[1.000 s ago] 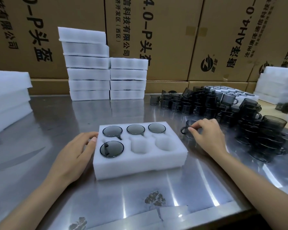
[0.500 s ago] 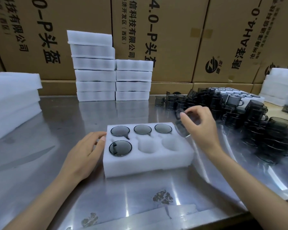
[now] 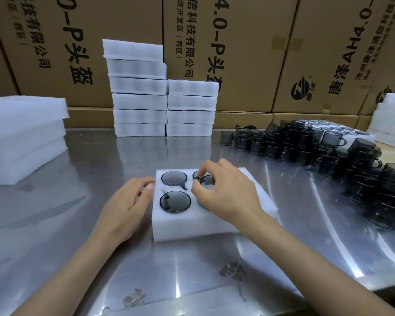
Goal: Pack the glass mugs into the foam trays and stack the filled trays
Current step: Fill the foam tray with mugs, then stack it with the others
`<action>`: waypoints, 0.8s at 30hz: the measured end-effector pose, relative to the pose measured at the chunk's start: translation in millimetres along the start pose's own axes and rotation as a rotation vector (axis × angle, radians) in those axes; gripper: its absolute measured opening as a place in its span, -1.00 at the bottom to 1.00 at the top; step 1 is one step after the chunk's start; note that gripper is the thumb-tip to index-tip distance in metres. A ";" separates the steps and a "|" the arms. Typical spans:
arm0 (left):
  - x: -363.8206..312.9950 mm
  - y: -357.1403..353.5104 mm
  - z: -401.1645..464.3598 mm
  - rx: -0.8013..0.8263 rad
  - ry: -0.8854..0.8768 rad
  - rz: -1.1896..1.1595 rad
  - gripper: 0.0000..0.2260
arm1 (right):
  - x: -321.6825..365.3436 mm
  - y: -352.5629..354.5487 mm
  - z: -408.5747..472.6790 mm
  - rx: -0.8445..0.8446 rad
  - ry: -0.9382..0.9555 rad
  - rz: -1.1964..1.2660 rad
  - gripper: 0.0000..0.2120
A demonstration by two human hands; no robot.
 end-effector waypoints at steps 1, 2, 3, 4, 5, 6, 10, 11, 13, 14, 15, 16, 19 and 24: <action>-0.1 0.1 0.2 -0.002 0.003 -0.006 -0.70 | -0.9 -0.7 -0.1 0.012 -0.017 -0.005 -0.86; 0.0 0.2 0.5 -0.004 0.008 -0.012 -0.69 | -1.6 -1.3 -0.1 0.018 -0.027 -0.009 -0.85; 0.5 0.2 0.7 -0.009 0.013 -0.016 -0.68 | -2.2 -1.8 -0.1 0.025 -0.034 -0.014 -0.83; 1.0 0.2 0.7 -0.015 0.020 -0.021 -0.66 | -3.2 -1.9 -0.6 0.038 -0.043 -0.019 -0.78; 1.3 0.6 0.2 -0.025 0.029 -0.030 -0.65 | -4.6 -1.3 -1.4 0.057 -0.051 -0.020 -0.71; 0.9 1.9 -0.5 -0.039 0.040 -0.046 -0.65 | -6.5 0.2 -2.8 0.078 -0.052 -0.017 -0.61; -9.8 13.6 -3.6 -0.086 -0.003 -0.073 -0.69 | -18.3 17.8 -11.8 0.048 0.038 0.100 -0.38; -14.4 17.8 -4.8 -0.097 -0.038 -0.070 -0.67 | -22.1 22.4 -15.5 0.017 0.076 0.144 -0.42; -27.2 25.0 -8.5 -0.124 -0.123 -0.082 -0.64 | -29.1 26.6 -25.8 -0.023 0.153 0.170 -0.47; -35.8 26.8 -10.8 -0.126 -0.180 -0.079 -0.62 | -32.4 25.6 -31.2 -0.033 0.187 0.160 -0.47; -46.0 26.7 -13.7 -0.113 -0.251 -0.057 -0.61 | -35.6 23.4 -36.3 -0.047 0.218 0.148 -0.47; -57.1 24.6 -17.2 -0.087 -0.337 -0.018 -0.59 | -38.2 20.8 -40.8 -0.067 0.246 0.136 -0.47; -82.3 9.9 -26.8 0.026 -0.574 0.150 -0.52 | -39.7 17.4 -45.9 -0.126 0.316 0.109 -0.50; -82.3 -4.7 -33.2 0.153 -0.619 0.302 -0.49 | -34.0 12.3 -49.0 -0.099 0.384 0.046 -0.52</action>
Point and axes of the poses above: each hand's wrist, its own z-axis towards the middle knuckle, its own y-axis out of the back of the hand, x = y × z, the point moved 3 cm from there along z, towards the middle knuckle, and after that the axes turned 4 degrees about z, right-handed, at the moved point
